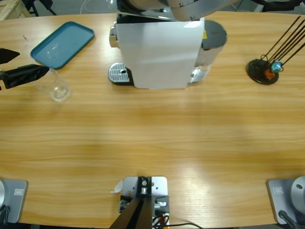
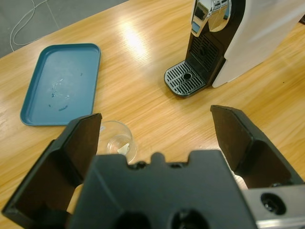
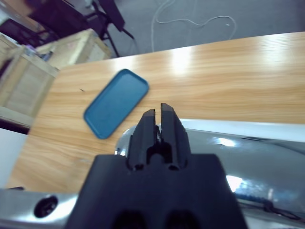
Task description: Pour coffee
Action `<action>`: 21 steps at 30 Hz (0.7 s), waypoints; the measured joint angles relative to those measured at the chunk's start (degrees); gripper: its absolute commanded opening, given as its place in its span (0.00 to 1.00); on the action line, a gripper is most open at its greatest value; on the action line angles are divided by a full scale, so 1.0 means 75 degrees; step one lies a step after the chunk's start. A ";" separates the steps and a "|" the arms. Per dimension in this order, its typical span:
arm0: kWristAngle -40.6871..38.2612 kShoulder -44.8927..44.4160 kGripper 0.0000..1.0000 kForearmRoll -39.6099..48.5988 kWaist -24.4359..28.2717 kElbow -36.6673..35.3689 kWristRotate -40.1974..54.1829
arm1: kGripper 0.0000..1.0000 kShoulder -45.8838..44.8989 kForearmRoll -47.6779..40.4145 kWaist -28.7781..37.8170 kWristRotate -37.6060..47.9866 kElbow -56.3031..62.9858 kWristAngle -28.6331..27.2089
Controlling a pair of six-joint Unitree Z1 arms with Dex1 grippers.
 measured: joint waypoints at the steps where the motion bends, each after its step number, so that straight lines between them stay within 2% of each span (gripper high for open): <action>1: 0.0000 0.0000 1.00 0.0003 0.0000 0.0000 0.0000 | 0.00 0.0051 0.0159 0.0002 -0.0018 -0.0042 -0.0053; 8: -0.0009 -0.0003 1.00 0.0026 0.0011 0.0004 0.0000 | 0.00 0.0237 0.0624 0.0114 -0.0053 -0.0279 -0.0197; 9: -0.0009 -0.0003 1.00 0.0026 0.0012 0.0004 0.0000 | 0.29 0.0240 0.0631 0.0122 -0.0064 -0.0287 -0.0210; 10: -0.0009 -0.0003 1.00 0.0026 0.0011 0.0004 0.0000 | 0.65 0.0240 0.0632 0.0127 -0.0107 -0.0289 -0.0227; 11: -0.0009 -0.0003 1.00 0.0026 0.0012 0.0004 0.0000 | 0.80 0.0239 0.0632 0.0134 -0.0206 -0.0289 -0.0237; 13: -0.0009 -0.0003 1.00 0.0026 0.0014 0.0004 0.0000 | 0.84 0.0207 0.0663 0.0140 -0.0538 -0.0289 -0.0193; 15: -0.0009 -0.0002 1.00 0.0027 0.0015 0.0004 0.0000 | 0.97 0.0037 0.1018 0.0153 -0.0681 -0.0337 -0.0152; 16: -0.0009 -0.0002 1.00 0.0027 0.0016 0.0004 0.0000 | 1.00 -0.0066 0.1209 0.0166 -0.0777 -0.0345 -0.0155; 21: 0.0057 -0.0002 1.00 0.0026 0.0025 0.0004 0.0000 | 1.00 -0.0654 0.2079 0.0188 -0.1745 -0.0433 -0.0269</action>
